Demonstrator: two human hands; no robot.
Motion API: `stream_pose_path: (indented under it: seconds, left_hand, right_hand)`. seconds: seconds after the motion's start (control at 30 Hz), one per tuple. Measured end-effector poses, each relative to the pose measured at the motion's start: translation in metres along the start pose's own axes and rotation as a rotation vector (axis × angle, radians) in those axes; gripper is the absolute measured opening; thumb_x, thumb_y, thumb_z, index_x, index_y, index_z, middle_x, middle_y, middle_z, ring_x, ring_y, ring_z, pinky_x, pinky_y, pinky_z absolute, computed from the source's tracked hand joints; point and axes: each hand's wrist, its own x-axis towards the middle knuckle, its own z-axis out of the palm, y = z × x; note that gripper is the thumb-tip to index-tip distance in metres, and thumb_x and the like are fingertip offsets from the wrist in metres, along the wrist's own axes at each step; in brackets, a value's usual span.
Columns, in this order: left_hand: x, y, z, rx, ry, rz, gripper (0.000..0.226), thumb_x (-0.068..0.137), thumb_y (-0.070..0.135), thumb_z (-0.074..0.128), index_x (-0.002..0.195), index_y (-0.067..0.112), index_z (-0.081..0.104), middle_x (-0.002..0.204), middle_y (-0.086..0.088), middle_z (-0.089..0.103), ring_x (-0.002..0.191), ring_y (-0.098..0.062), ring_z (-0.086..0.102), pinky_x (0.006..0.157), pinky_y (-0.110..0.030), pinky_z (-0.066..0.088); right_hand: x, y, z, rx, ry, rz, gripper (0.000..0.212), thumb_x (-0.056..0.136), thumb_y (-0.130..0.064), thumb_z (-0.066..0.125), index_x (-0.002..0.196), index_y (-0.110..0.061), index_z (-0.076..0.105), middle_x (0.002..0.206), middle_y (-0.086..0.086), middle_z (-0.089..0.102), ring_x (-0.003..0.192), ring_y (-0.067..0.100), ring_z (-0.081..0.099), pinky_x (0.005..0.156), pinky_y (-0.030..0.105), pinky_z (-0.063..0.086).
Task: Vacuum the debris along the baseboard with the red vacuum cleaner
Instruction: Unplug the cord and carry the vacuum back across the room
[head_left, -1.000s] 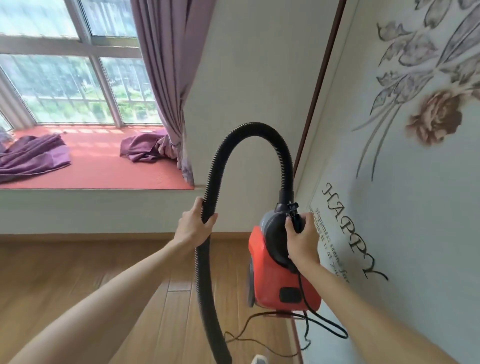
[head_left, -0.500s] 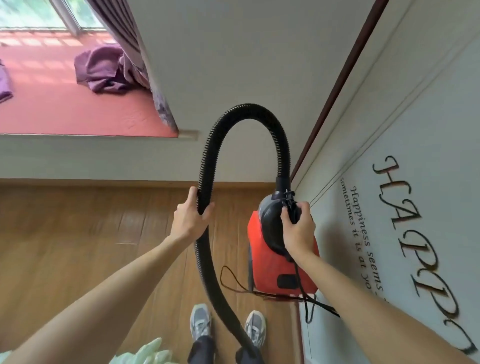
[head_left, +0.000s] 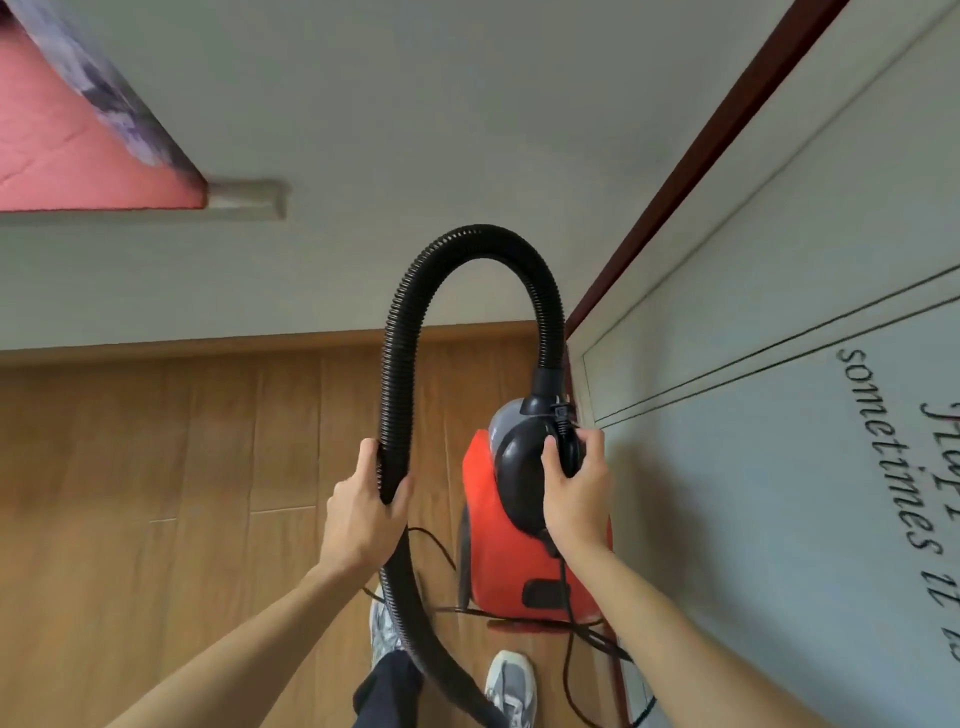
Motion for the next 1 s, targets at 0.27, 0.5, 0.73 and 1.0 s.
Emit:
stream_pose_path:
  seconds: [0.27,0.5,0.73,1.0]
  left_hand:
    - [0.084,-0.067,0.054,0.016,-0.044,-0.009,0.022,0.095,0.026,0.059,0.1,0.022,0.038,0.071,0.0,0.062,0.056,-0.015,0.06,0.042,-0.013,0.039]
    - [0.128,-0.112,0.101,0.038,-0.099,-0.03,0.023,0.096,0.031,0.058,0.101,0.021,0.038,0.071,-0.001,0.061,0.057,-0.015,0.06,0.043,-0.014,0.038]
    - [0.17,-0.129,0.137,-0.013,-0.077,-0.041,0.022,0.097,0.028,0.058,0.101,0.021,0.038,0.07,0.004,0.059,0.056,-0.009,0.057,0.046,-0.012,0.037]
    - [0.202,-0.14,0.162,-0.048,-0.021,-0.102,0.023,0.097,0.033,0.057,0.105,0.02,0.039,0.076,0.003,0.06,0.064,-0.012,0.06,0.052,-0.021,0.04]
  right_hand:
    - [0.063,0.053,0.076,-0.028,0.016,-0.008,0.015,0.1,-0.022,0.058,0.107,-0.015,0.046,0.077,-0.017,0.052,0.069,-0.022,0.052,0.056,0.002,0.04]
    - [0.109,0.111,0.126,-0.043,0.031,0.002,0.022,0.1,-0.029,0.057,0.113,-0.013,0.049,0.082,-0.02,0.052,0.085,0.019,0.053,0.075,0.028,0.039]
    - [0.142,0.142,0.155,-0.039,-0.017,-0.026,0.014,0.101,-0.03,0.055,0.103,-0.022,0.044,0.073,-0.01,0.053,0.077,0.007,0.056,0.067,0.019,0.043]
    - [0.165,0.158,0.17,-0.041,-0.031,-0.078,0.016,0.101,-0.03,0.055,0.104,-0.02,0.042,0.078,0.014,0.059,0.067,0.025,0.053,0.062,0.028,0.045]
